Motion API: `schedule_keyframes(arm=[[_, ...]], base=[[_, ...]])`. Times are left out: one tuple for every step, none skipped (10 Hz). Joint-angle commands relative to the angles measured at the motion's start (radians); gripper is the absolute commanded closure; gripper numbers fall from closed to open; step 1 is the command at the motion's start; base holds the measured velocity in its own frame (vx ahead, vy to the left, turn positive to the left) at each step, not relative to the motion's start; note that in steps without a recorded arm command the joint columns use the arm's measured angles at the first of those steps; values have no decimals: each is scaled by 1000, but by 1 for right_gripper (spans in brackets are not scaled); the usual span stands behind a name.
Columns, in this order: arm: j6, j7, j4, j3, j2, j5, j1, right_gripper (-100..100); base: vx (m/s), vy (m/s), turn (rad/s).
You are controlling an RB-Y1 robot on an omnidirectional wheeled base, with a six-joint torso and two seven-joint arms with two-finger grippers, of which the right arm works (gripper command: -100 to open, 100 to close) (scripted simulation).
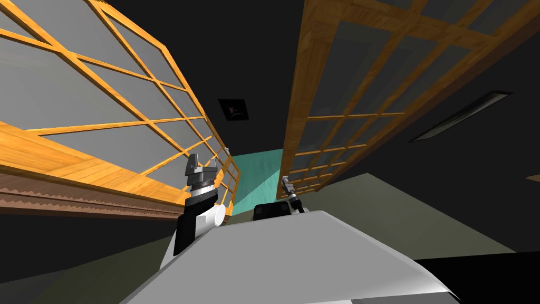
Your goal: Push the door open
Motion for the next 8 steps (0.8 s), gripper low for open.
schedule_keyframes(arm=[[-8,-48,-8,-21,-10,-21,-1,100],[-10,-74,-10,-27,-14,-33,1,100],[-10,-85,-10,-27,-14,-33,1,100],[-12,-122,-11,-33,-17,-45,4,100],[-14,-149,-13,-39,-21,-58,7,100],[-14,-160,-13,-39,-21,-58,7,100],[-17,-197,-14,-45,-24,-71,9,100],[-17,-199,-14,-45,-24,-71,9,100]], base=[[31,11,59],[39,12,114],[26,8,36],[28,11,58],[37,20,102],[33,-1,27],[34,6,61],[25,10,36]])
